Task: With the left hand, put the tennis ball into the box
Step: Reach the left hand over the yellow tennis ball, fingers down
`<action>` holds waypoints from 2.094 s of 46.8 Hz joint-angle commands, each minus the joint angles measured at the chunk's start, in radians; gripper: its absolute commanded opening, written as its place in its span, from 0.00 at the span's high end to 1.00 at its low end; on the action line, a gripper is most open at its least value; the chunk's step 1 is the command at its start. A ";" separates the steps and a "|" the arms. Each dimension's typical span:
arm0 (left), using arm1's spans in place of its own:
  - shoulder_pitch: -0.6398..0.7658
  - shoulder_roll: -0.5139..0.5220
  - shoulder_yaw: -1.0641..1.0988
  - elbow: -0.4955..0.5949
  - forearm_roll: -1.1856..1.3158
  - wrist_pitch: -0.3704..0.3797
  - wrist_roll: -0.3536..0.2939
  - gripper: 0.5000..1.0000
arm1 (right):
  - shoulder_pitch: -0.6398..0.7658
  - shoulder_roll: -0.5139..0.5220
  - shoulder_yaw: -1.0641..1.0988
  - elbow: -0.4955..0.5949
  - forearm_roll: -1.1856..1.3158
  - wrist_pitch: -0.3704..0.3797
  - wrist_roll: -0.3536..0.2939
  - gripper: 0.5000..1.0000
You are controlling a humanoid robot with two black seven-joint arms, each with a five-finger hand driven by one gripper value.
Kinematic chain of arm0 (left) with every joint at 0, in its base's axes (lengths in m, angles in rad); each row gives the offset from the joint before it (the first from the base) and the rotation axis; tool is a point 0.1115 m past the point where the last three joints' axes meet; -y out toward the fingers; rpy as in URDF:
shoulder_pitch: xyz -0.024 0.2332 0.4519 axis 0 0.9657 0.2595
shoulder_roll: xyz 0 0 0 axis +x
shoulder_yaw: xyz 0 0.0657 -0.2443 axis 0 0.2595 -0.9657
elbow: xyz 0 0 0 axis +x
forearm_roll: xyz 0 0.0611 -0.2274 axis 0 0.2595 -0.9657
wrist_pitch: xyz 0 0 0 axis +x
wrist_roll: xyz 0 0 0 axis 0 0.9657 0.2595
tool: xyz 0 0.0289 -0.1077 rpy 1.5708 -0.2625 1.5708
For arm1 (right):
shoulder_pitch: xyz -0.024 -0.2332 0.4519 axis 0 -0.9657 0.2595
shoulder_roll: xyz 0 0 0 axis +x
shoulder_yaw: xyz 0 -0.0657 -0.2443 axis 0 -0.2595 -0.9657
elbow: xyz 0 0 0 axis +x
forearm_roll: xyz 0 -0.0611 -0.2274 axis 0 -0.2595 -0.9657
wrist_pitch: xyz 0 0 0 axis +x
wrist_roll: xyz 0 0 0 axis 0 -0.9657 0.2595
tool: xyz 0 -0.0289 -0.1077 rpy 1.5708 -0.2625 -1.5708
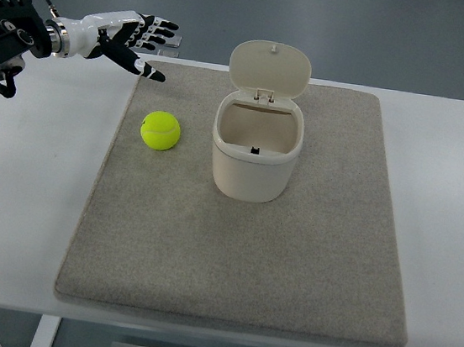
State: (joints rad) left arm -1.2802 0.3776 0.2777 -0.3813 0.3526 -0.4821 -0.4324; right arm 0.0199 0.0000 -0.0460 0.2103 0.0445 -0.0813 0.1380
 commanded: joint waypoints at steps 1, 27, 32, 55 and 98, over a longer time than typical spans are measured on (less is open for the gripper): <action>-0.024 0.004 0.001 -0.001 0.029 -0.036 0.000 0.05 | 0.000 0.000 0.000 0.000 0.000 0.000 0.000 0.12; -0.018 0.006 0.000 -0.025 0.227 -0.069 -0.012 0.05 | 0.000 0.000 0.000 0.000 0.000 0.000 0.000 0.12; -0.015 0.021 0.001 -0.077 0.229 -0.064 -0.014 0.06 | 0.000 0.000 0.000 0.000 0.000 0.000 0.000 0.12; -0.062 0.118 -0.012 -0.222 0.376 -0.058 -0.017 0.07 | 0.000 0.000 0.000 0.000 0.000 0.000 0.000 0.12; -0.014 0.110 -0.006 -0.287 0.381 0.048 -0.017 0.07 | 0.000 0.000 0.000 0.000 0.000 0.000 0.000 0.12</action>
State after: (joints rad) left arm -1.2923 0.4818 0.2697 -0.6316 0.7319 -0.4521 -0.4496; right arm 0.0200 0.0000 -0.0460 0.2110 0.0445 -0.0813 0.1381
